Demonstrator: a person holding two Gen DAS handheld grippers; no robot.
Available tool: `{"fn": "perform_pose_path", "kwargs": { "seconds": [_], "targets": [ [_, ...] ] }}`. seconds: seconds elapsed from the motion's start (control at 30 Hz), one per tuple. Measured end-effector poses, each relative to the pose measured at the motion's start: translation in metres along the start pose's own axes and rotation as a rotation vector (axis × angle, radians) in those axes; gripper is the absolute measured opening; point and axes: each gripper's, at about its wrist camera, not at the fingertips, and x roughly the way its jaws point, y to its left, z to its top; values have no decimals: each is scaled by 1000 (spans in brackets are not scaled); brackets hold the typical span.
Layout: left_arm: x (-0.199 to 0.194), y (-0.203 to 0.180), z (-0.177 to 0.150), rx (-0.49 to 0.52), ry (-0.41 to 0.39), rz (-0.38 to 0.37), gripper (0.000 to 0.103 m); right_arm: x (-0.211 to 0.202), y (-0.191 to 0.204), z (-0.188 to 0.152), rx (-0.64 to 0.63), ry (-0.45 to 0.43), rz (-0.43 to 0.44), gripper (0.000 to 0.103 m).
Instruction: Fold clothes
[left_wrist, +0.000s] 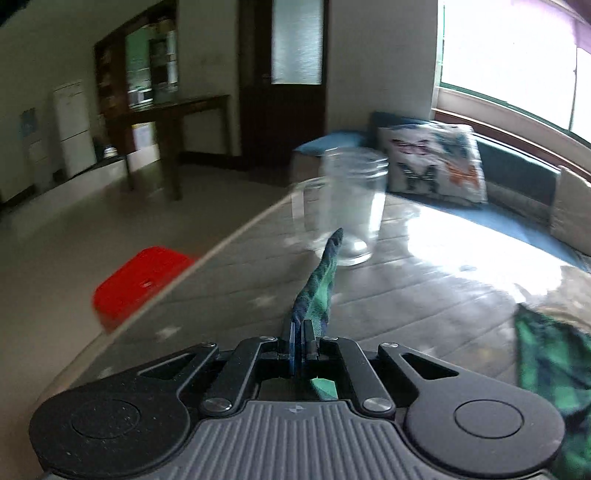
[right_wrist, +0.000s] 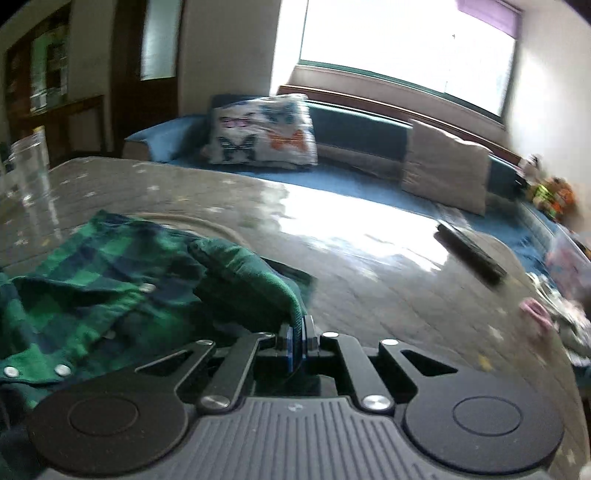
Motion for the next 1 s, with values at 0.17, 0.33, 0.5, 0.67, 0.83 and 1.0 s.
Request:
{"fn": "perform_pose_path", "kwargs": {
  "seconds": [0.17,0.33,0.5,0.67,0.83,1.0],
  "targets": [
    [-11,37,-23,-42,30,49,3,-16,-42,-24,92,11,-83,4],
    [-22,57,-47,-58,71,64,3,-36,-76,-64,207,56,-145,5],
    [-21,64,-62,-45,145,68,7,-46,-92,-99,256,137,-175,24],
    [-35,61,-59,-17,121,55,38,-63,-92,-87,221,94,-194,40],
    [-57,43,-48,31,51,11,51,-61,-72,-55,139,36,-136,40],
    [-54,-10,-39,105,54,-129,51,-31,-50,-27,116,42,29,40]
  ]
}}
